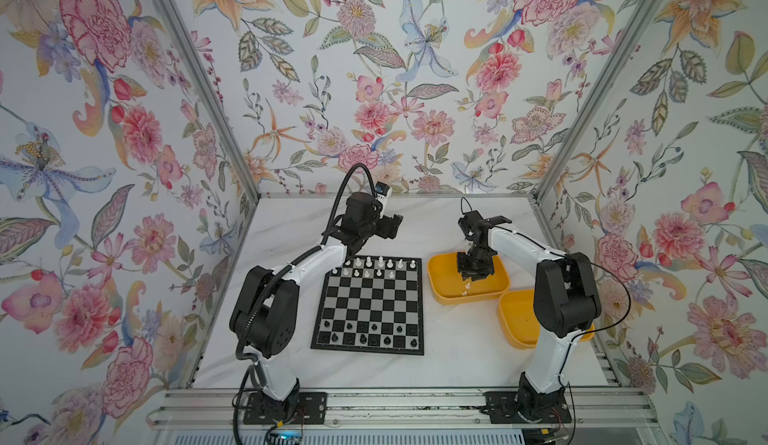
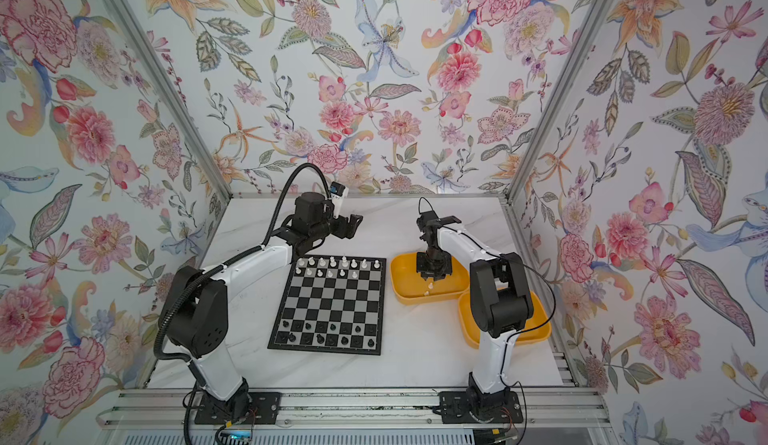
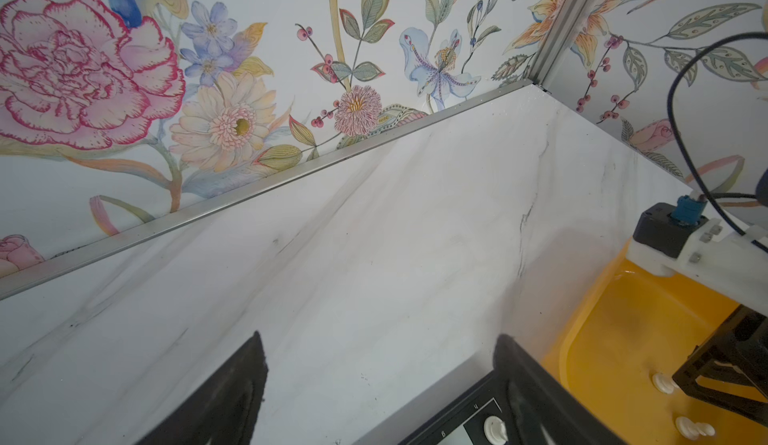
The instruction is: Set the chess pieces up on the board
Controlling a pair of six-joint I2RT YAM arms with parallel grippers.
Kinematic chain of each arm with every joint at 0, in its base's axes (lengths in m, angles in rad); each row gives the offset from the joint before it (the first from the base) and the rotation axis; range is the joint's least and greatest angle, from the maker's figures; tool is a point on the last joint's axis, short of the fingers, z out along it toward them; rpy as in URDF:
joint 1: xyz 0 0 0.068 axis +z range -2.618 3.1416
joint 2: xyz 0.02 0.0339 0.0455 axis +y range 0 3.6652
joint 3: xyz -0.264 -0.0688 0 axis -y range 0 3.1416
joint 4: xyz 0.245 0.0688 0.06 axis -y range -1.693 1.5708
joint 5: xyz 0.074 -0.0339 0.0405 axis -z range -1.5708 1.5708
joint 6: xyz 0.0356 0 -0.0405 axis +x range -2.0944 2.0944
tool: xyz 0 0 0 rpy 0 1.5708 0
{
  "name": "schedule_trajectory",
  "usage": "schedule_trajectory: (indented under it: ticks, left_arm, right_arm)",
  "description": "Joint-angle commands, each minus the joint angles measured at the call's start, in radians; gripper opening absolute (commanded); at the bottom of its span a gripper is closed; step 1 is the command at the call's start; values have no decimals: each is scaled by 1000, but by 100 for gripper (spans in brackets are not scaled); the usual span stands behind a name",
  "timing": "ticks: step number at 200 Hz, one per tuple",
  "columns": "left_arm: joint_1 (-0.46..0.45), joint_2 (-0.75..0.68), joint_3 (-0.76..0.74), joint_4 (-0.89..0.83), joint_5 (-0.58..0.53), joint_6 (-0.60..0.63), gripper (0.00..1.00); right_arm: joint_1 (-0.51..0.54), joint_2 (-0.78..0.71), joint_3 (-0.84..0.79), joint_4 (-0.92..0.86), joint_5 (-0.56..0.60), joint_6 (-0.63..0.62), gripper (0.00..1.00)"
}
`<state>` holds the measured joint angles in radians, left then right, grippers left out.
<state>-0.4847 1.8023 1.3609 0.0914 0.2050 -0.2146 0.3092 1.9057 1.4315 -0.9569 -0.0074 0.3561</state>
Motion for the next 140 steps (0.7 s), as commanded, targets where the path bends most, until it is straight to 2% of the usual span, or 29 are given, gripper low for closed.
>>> schedule_trajectory:
  ticks: [1, 83, 140]
  left_arm:
    - [1, 29, 51, -25, 8, 18, 86]
    - [2, 73, 118, -64, 6, 36, 86]
    - [1, 83, 138, -83, 5, 58, 86]
  right_arm:
    - [-18, -13, -25, 24, -19, 3, 29]
    - [-25, 16, -49, 46, -54, 3, 24]
    - [-26, 27, -59, 52, -50, 8, 24]
